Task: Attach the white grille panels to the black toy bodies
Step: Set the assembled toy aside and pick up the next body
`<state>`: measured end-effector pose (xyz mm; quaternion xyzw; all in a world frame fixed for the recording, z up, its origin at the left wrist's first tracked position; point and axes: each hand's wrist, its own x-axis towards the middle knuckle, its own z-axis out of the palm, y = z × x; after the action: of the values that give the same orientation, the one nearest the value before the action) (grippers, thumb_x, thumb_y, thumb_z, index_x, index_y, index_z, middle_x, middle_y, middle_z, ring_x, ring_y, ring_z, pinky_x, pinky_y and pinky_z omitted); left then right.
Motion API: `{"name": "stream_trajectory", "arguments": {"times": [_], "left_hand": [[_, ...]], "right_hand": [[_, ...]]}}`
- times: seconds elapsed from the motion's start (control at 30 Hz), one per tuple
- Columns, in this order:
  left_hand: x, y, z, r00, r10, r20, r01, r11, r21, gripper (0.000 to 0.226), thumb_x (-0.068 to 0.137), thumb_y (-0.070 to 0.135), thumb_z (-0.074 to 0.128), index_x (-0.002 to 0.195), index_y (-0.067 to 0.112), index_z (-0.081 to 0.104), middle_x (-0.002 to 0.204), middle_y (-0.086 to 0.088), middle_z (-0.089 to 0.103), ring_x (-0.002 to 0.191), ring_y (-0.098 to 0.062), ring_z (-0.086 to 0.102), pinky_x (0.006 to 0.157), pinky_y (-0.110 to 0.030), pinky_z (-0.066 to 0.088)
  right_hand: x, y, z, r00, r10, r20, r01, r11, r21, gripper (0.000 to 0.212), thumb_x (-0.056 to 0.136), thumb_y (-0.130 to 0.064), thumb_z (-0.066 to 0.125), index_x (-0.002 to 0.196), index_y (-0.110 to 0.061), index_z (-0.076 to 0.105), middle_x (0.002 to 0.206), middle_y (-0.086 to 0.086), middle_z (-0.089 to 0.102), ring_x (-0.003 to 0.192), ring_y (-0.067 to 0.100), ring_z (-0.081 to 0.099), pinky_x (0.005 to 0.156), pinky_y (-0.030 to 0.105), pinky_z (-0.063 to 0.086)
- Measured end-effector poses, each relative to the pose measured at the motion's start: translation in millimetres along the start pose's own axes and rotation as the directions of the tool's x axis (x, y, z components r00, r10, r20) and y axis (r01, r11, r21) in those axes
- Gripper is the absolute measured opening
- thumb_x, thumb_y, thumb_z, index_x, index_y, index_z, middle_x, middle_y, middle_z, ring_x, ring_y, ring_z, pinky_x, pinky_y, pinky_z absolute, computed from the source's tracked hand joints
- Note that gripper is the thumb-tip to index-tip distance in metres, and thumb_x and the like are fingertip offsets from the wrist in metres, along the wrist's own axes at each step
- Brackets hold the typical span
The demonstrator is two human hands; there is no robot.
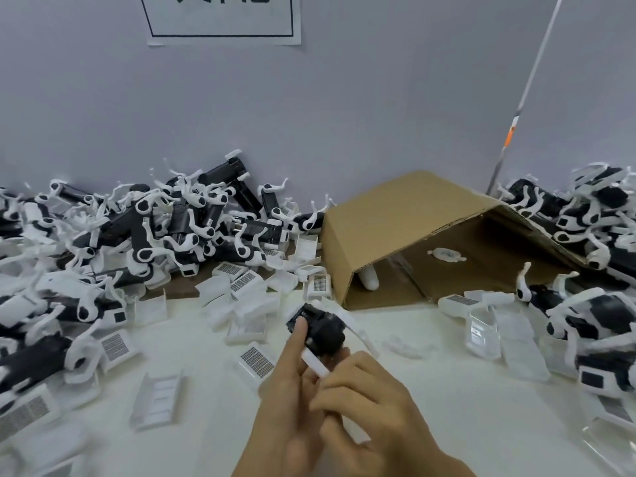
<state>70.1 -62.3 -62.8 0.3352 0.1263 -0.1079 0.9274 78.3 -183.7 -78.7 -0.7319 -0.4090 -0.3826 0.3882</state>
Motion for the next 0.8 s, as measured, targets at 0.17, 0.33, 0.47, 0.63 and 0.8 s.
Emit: {"name": "stream_trajectory", "arguments": {"times": [0.17, 0.33, 0.47, 0.63, 0.8], "left_hand": [[-0.1, 3.4, 2.2, 0.97, 0.241, 0.035, -0.243, 0.95, 0.195, 0.043, 0.07, 0.025, 0.083, 0.11, 0.012, 0.076, 0.118, -0.015, 0.073, 0.107, -0.027, 0.07, 0.109, -0.047, 0.043], [-3.3, 4.3, 6.9, 0.945, 0.321, 0.055, -0.322, 0.894, 0.312, 0.045, 0.072, 0.032, 0.086, 0.11, 0.009, 0.077, 0.116, -0.016, 0.074, 0.112, -0.028, 0.07, 0.103, -0.044, 0.047], [-9.5, 3.1, 10.9, 0.923, 0.373, 0.092, -0.372, 0.808, 0.457, 0.034, 0.071, 0.032, 0.085, 0.103, 0.023, 0.08, 0.108, -0.005, 0.077, 0.107, -0.021, 0.072, 0.093, -0.038, 0.051], [-13.2, 0.7, 13.8, 0.891, 0.447, 0.082, -0.416, 0.73, 0.542, 0.034, 0.064, 0.039, 0.091, 0.095, 0.034, 0.08, 0.096, 0.001, 0.079, 0.091, -0.011, 0.075, 0.078, -0.028, 0.049], [-12.8, 0.3, 15.3, 0.887, 0.457, 0.065, -0.417, 0.734, 0.536, 0.038, 0.066, 0.049, 0.076, 0.095, 0.024, 0.081, 0.094, -0.005, 0.079, 0.091, -0.02, 0.076, 0.083, -0.029, 0.054]], "right_hand": [[2.6, 6.0, -13.3, 0.948, 0.313, -0.049, -0.317, 0.942, -0.112, 0.068, 0.078, -0.047, 0.076, 0.138, -0.021, 0.057, 0.13, -0.006, 0.054, 0.12, 0.005, 0.051, 0.097, 0.01, 0.042], [-9.7, 11.5, -11.2, 0.802, 0.59, 0.094, -0.593, 0.805, 0.009, 0.087, 0.068, -0.06, 0.081, 0.142, -0.039, 0.04, 0.126, -0.028, 0.055, 0.119, -0.01, 0.051, 0.094, 0.004, 0.04], [-8.2, 9.7, -9.7, 0.78, 0.62, 0.09, -0.626, 0.773, 0.104, 0.061, 0.067, -0.061, 0.081, 0.119, -0.047, 0.054, 0.111, -0.024, 0.064, 0.11, -0.001, 0.059, 0.088, 0.007, 0.043], [-3.8, 7.5, -9.5, 0.778, 0.601, 0.182, -0.623, 0.775, 0.102, 0.064, 0.07, -0.061, 0.075, 0.128, -0.04, 0.056, 0.113, -0.02, 0.065, 0.108, 0.007, 0.062, 0.089, 0.013, 0.044], [-3.6, 4.2, -8.1, 0.747, 0.648, 0.147, -0.664, 0.736, 0.13, 0.058, 0.066, -0.067, 0.076, 0.113, -0.038, 0.061, 0.105, -0.021, 0.067, 0.106, 0.003, 0.063, 0.086, 0.01, 0.044]]}}
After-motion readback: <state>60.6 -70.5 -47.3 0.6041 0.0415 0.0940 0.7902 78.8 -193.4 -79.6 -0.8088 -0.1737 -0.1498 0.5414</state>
